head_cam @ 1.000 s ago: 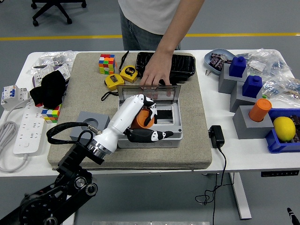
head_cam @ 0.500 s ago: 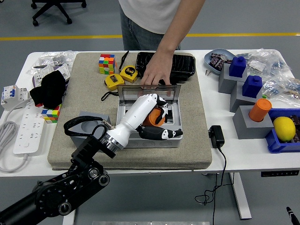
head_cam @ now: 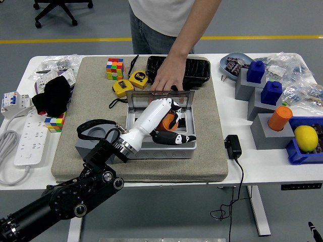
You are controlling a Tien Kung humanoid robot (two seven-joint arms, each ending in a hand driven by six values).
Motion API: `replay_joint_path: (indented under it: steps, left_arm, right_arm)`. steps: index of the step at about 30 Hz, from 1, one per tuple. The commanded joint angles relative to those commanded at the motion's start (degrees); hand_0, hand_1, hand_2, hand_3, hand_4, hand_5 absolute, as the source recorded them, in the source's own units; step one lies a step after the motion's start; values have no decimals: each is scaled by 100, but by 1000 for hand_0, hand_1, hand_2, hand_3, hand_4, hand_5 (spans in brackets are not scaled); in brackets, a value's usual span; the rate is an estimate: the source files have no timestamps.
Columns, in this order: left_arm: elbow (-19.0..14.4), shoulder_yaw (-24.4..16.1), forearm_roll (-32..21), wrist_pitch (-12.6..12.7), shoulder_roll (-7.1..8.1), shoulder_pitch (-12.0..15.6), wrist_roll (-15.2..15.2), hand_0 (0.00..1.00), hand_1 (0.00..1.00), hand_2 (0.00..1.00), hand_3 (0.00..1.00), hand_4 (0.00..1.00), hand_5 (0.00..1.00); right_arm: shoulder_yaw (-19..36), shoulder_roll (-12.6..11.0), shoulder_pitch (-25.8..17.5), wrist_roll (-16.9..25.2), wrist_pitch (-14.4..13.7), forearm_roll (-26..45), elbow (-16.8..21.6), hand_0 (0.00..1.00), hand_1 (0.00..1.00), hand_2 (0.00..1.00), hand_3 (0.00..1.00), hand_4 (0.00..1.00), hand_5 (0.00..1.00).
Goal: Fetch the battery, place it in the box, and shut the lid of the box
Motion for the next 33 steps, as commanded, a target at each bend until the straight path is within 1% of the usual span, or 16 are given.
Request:
replay_joint_path:
  steps: [6, 12, 18, 22, 32, 33]
  left_arm:
    - [314, 14, 3, 9, -74, -127, -16, 36, 2, 20, 16, 998, 155]
    - [560, 16, 29, 20, -155, -172, -31, 38, 2, 20, 16, 998, 159]
    - [691, 1, 47, 17, -201, -203, -36, 38, 2, 20, 15, 998, 162]
    - [752, -14, 132, -4, -206, -213, 19, 41, 2, 20, 20, 998, 162]
    - [797, -56, 316, -19, -225, -278, 86, 52, 2, 24, 23, 998, 170]
    - [799, -64, 320, -22, -225, -280, 82, 86, 15, 48, 43, 998, 183]
  right_arm:
    - [-14, -1, -3, -3, 5, -8, 0, 838, 748, 744, 801, 998, 998]
    - [-26, -3, 1, -7, 7, -2, 0, 838, 748, 744, 802, 998, 998]
    - [-32, -2, -6, -14, 10, -11, 0, 838, 747, 744, 802, 998, 998]
    - [-55, -2, -7, -14, 11, 5, 0, 837, 747, 744, 802, 998, 998]
    - [-48, -11, 16, -18, 7, 17, 0, 837, 746, 744, 802, 998, 998]
    - [-53, -8, 17, -14, 9, 24, 0, 836, 745, 744, 802, 998, 998]
